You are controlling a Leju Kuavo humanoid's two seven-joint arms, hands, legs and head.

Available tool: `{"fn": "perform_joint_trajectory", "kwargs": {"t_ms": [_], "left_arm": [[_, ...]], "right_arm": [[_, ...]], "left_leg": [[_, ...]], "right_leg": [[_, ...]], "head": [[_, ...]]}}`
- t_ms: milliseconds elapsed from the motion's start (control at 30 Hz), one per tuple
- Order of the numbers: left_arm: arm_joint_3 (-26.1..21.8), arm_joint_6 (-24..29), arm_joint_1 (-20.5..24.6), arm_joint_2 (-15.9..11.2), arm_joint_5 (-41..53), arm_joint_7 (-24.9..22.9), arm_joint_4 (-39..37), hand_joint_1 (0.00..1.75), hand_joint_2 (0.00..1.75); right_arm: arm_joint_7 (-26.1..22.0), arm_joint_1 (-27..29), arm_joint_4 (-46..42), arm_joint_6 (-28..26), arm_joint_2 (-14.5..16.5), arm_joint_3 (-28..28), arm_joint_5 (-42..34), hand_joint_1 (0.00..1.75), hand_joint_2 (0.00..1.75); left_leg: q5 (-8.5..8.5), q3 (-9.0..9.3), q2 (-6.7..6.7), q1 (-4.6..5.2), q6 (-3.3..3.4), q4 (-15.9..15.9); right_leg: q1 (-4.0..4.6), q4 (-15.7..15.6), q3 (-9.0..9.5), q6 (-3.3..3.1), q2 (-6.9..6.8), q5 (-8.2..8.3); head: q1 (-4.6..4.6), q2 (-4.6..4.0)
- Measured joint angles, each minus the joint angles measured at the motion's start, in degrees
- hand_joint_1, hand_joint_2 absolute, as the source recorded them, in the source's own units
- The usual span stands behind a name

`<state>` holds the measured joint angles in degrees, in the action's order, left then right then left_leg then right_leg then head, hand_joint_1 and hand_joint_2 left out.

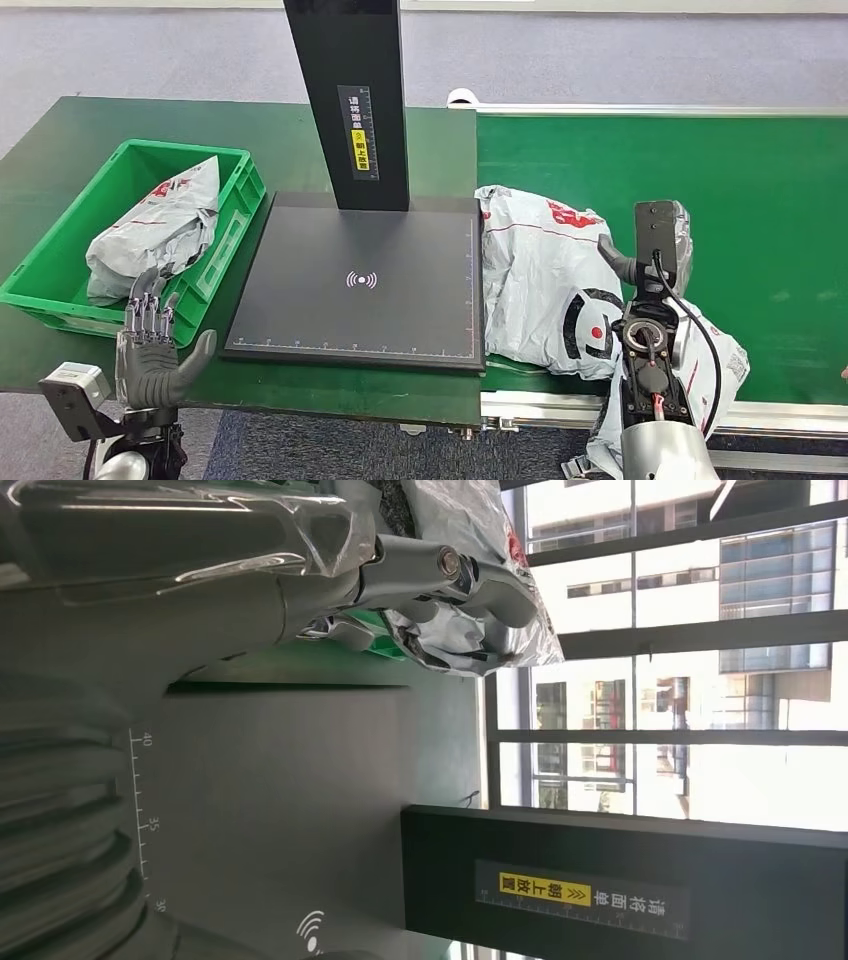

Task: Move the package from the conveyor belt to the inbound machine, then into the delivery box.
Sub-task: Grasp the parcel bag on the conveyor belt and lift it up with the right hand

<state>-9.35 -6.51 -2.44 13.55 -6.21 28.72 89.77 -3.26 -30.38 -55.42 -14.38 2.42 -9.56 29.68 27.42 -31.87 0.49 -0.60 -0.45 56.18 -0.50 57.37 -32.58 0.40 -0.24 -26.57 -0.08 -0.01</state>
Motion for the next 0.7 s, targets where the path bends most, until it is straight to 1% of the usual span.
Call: {"fn": "perform_joint_trajectory", "kwargs": {"t_ms": [200,300,367,567,700], "left_arm": [[0.01,0.38,-0.08,0.01,0.42,0.16,0.04,0.0,1.75],[0.1,0.77,0.24,0.04,1.2,0.31,0.02,0.0,1.75],[0.34,0.56,0.91,0.09,1.33,0.16,-0.08,0.0,1.75],[1.9,-0.17,2.73,0.04,1.1,-0.22,-1.56,0.0,1.75],[2.62,-0.17,3.05,-0.14,0.6,-0.04,-2.53,0.0,1.75]], "right_arm": [[0.01,0.4,-1.41,0.01,0.09,0.39,0.08,0.0,1.75],[1.05,-0.49,-0.01,0.34,-0.22,0.39,0.83,0.0,1.75],[2.96,-2.49,3.74,1.69,-0.96,0.34,1.37,0.0,1.75],[10.36,-10.48,21.39,9.55,-4.49,0.23,3.03,0.0,1.75],[14.55,-13.36,29.0,12.54,-5.69,0.2,4.37,0.0,1.75]], "left_leg": [[0.0,0.0,0.0,0.0,0.0,0.0],[0.0,0.0,0.01,0.0,0.0,0.0],[0.0,0.01,0.02,0.0,0.0,0.0],[-0.05,0.02,-0.03,0.02,0.05,0.04],[-0.04,-0.01,-0.03,0.01,0.05,0.04]], "right_leg": [[0.0,0.0,0.0,0.0,0.0,0.0],[0.0,0.0,-0.01,0.0,0.0,0.0],[0.0,0.0,0.0,0.0,0.0,0.0],[-0.02,0.0,0.02,0.03,-0.01,0.04],[-0.01,0.0,-0.01,0.03,0.0,0.03]], "head": [[-0.01,0.0],[-0.02,0.01],[-0.02,0.01],[0.01,0.01],[-0.01,0.01]]}}
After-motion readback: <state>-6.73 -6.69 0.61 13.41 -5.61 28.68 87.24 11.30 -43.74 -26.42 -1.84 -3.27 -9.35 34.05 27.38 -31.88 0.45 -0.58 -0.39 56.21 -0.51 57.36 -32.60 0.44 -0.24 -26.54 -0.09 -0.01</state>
